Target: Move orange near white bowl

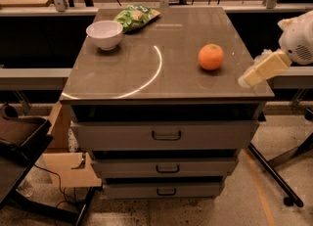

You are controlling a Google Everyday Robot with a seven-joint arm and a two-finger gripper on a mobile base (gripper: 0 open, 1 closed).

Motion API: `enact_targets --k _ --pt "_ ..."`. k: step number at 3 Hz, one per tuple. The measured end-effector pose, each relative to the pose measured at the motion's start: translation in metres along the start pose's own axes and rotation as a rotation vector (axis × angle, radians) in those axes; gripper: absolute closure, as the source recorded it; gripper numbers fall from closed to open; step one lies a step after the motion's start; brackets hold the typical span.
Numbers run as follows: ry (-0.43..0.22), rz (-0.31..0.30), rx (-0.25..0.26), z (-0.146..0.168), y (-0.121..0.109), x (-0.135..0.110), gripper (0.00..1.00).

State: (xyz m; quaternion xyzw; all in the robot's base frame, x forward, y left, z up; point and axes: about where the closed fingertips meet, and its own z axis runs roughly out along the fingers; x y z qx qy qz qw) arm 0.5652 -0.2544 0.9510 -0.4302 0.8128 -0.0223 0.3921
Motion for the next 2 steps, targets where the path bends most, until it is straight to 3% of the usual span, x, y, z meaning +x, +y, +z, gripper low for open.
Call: enact_targets --k 1,2 --pt "-0.075 0.063 0.101 0.0166 -0.0292 -0.0148 0.00" --pt "-0.075 0.063 0.101 0.0166 -0.0291 -0.0149 0.00"
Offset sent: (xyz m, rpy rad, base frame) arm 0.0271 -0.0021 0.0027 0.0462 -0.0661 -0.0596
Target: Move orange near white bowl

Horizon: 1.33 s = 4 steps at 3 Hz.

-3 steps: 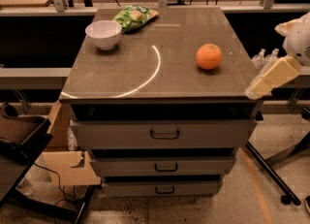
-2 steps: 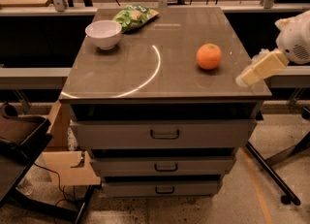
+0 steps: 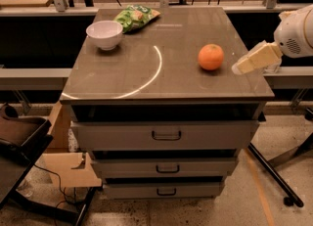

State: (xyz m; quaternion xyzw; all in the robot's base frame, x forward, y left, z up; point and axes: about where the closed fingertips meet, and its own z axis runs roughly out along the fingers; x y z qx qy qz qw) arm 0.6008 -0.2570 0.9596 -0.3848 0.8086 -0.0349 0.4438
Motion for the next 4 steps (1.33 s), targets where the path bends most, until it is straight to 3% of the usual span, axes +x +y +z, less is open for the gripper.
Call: enact_targets --k 1,3,4 --pt "-0.065 0.033 -0.024 0.019 0.009 -0.007 0.00" --pt "-0.257 0.149 -0.129 0.076 0.036 -0.031 0.00" --pt "-0.304 0.197 -0.179 0.097 0.044 -0.036 0.00"
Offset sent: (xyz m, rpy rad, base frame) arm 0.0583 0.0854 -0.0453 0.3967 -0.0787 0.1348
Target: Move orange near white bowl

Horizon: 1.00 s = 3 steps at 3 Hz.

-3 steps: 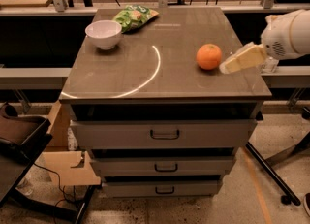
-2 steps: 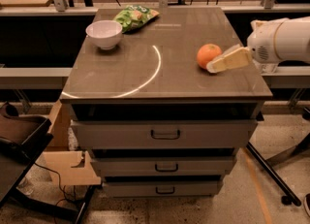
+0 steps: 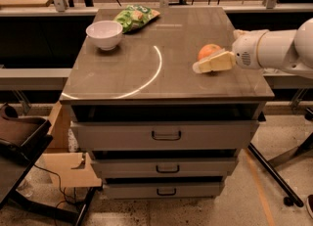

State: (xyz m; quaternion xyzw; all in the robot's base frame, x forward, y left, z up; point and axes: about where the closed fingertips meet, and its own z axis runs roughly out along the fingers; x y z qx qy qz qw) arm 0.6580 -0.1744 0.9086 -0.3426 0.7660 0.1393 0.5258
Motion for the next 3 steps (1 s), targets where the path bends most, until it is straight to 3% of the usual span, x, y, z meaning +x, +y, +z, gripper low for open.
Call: enact_targets --k 2,3 --pt "-0.078 0.071 -0.063 0.036 0.003 0.011 0.00" --pt "-0.108 0.088 -0.072 0.054 -0.001 0.021 0.19"
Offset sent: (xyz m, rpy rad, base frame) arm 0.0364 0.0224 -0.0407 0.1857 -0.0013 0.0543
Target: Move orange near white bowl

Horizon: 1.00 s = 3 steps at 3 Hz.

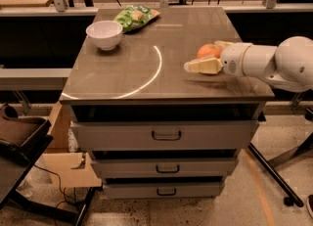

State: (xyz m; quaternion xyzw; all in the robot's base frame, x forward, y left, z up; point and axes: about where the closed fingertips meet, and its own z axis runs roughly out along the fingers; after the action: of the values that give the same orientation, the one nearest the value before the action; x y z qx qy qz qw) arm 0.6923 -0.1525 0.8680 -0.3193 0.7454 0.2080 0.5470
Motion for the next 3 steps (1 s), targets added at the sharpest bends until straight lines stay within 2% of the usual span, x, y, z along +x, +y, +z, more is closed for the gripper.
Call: enact_targets --k 3 --pt "0.003 -0.001 -0.012 0.0055 0.0055 -0.0005 0.88"
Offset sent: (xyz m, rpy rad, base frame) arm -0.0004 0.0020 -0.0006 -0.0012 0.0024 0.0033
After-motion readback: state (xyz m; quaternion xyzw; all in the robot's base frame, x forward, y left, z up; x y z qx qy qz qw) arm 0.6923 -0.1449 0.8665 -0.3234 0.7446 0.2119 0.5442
